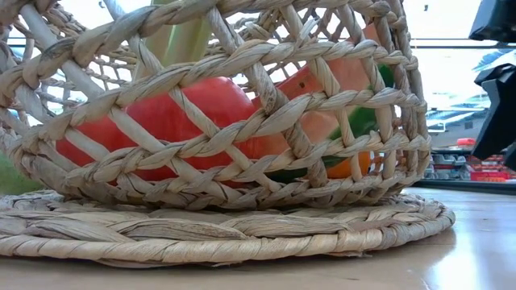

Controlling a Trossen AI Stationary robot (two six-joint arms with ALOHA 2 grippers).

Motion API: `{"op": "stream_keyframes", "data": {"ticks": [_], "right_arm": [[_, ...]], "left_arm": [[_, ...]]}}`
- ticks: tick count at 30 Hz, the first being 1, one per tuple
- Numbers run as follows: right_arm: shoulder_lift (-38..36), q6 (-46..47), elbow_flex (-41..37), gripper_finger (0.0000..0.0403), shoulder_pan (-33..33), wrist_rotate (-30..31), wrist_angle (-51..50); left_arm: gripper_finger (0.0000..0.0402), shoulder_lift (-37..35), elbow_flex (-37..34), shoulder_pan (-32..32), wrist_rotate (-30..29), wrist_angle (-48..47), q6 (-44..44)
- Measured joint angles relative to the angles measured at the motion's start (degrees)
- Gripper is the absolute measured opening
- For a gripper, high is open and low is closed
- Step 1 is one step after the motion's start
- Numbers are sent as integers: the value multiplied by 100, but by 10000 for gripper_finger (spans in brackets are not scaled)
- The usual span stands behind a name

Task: Build produce basket
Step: Put the pear into the basket

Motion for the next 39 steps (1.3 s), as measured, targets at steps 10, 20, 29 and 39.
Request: {"op": "stream_keyframes", "data": {"ticks": [10, 20, 29, 39], "right_arm": [[0, -182, 0, 236, 42, 123, 66], [0, -349, 0, 236, 42, 269, 100], [0, -455, 0, 236, 29, 277, 134], [0, 7, 2, 233, 97, 265, 175]], "left_arm": [[171, -143, -1345, 168, 863, 1496, 139], [171, -537, -1641, 859, 577, 411, 1048], [171, -1692, -2721, 1569, 584, 1303, 1349], [171, -2069, -2837, 1902, 516, 1925, 1706]]}}
